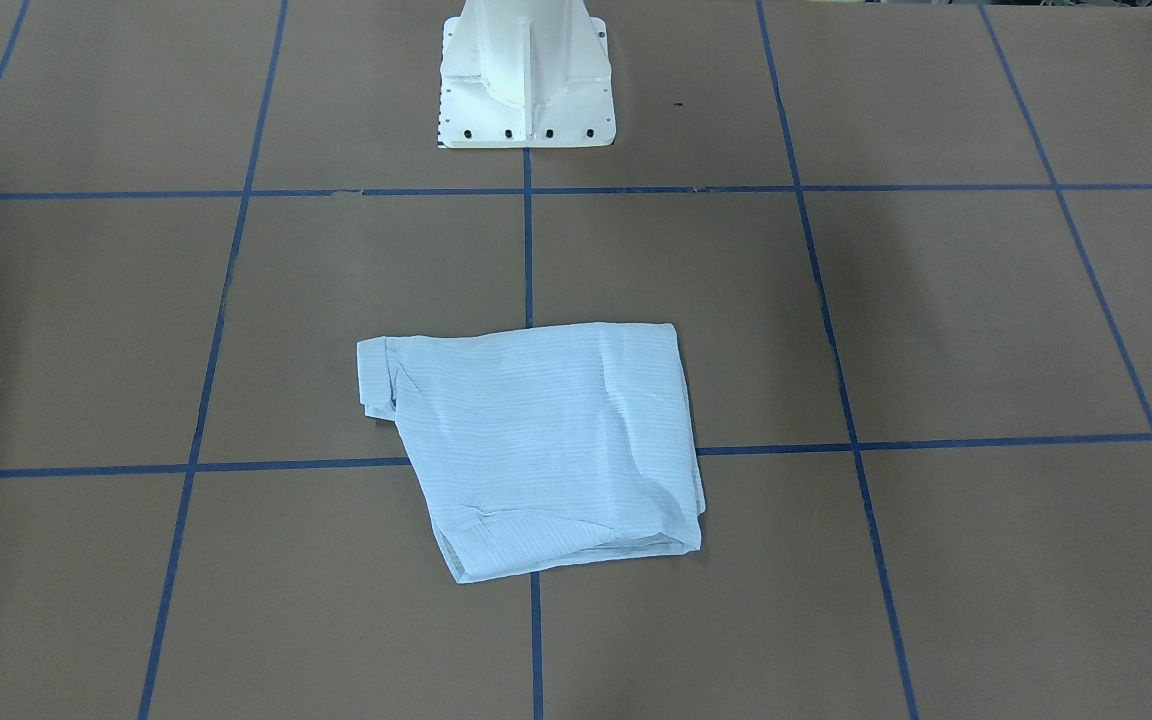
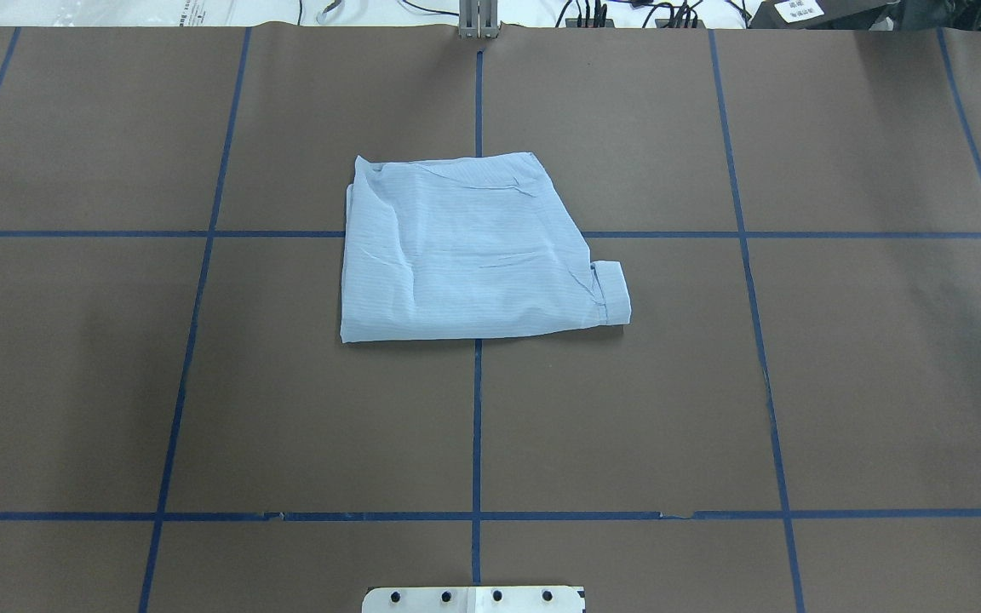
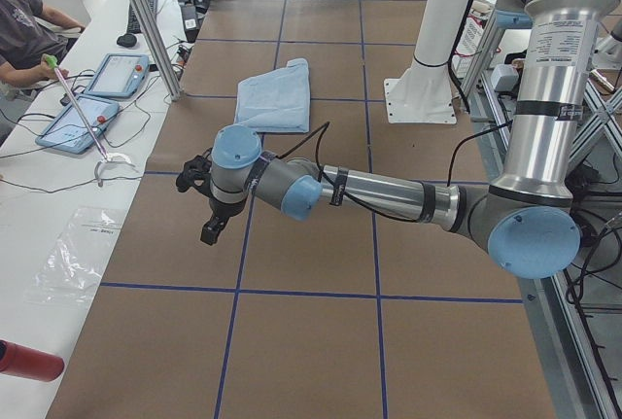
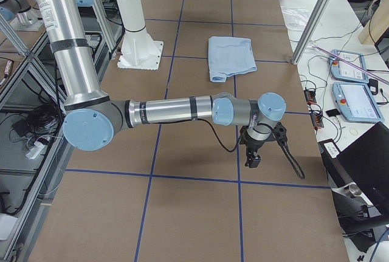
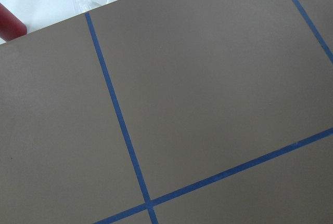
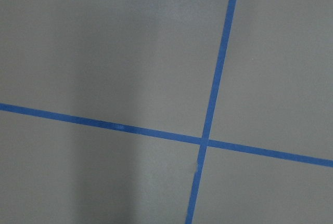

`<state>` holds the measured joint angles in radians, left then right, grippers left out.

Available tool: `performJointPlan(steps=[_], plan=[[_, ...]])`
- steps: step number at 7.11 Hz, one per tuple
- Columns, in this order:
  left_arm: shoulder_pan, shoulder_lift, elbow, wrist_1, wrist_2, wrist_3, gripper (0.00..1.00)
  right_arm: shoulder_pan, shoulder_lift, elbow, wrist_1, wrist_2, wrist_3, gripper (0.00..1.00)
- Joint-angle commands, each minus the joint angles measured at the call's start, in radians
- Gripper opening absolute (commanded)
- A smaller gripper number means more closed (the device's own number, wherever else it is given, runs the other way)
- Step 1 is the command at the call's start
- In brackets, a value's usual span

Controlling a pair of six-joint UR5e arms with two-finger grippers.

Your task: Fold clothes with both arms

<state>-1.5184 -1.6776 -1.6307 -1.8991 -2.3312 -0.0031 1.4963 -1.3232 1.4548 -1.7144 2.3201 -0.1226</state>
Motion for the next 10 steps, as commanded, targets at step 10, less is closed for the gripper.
performJointPlan(steps=[10], plan=[[0.001, 0.019, -0.064, 0.003, -0.066, 0.0, 1.0, -0.027, -0.005, 0.084, 0.001, 0.028, 0.006, 1.0]])
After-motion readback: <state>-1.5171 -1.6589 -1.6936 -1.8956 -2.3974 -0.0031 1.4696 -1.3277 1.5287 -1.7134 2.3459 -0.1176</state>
